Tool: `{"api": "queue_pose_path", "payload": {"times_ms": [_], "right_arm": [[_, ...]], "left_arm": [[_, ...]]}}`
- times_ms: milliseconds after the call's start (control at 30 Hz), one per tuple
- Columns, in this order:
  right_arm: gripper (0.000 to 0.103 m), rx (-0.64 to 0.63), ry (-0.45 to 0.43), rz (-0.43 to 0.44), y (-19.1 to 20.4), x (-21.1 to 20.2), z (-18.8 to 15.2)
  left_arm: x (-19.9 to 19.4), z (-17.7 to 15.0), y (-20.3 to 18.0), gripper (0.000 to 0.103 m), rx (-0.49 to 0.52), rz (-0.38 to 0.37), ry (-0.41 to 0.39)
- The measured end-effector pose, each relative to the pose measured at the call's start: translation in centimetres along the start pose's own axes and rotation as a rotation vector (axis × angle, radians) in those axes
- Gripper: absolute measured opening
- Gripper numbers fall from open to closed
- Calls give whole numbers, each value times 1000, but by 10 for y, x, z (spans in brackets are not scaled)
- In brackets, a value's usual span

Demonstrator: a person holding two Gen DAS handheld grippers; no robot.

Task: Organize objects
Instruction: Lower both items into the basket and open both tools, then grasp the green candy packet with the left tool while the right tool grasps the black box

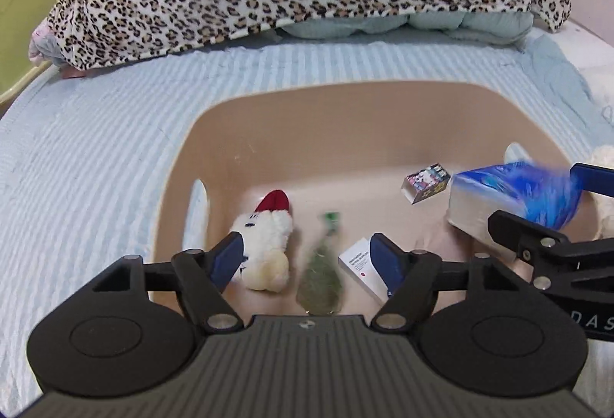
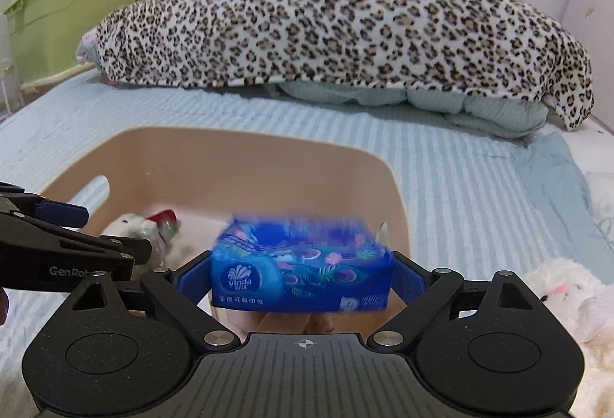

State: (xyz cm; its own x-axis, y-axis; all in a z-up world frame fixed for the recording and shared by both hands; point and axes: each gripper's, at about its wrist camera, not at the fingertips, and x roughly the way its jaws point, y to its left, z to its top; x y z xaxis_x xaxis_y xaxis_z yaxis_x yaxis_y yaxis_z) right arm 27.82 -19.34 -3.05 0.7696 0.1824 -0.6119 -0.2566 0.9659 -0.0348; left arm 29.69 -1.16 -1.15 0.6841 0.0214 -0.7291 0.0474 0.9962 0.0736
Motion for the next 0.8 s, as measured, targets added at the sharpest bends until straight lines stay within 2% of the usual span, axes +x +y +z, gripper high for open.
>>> {"api": "queue_pose_path", "payload": {"times_ms": [167, 467, 800], "right_arm": [[103, -7, -46, -1, -5, -28, 6], [103, -5, -74, 2, -17, -77, 1], [103, -19, -1, -29, -36, -96, -45]], "left_arm": [[-27, -2, 0, 87, -1, 3, -33], [-71, -18, 4, 93, -15, 10, -66], [-73, -61, -8, 93, 6, -5, 13]]}}
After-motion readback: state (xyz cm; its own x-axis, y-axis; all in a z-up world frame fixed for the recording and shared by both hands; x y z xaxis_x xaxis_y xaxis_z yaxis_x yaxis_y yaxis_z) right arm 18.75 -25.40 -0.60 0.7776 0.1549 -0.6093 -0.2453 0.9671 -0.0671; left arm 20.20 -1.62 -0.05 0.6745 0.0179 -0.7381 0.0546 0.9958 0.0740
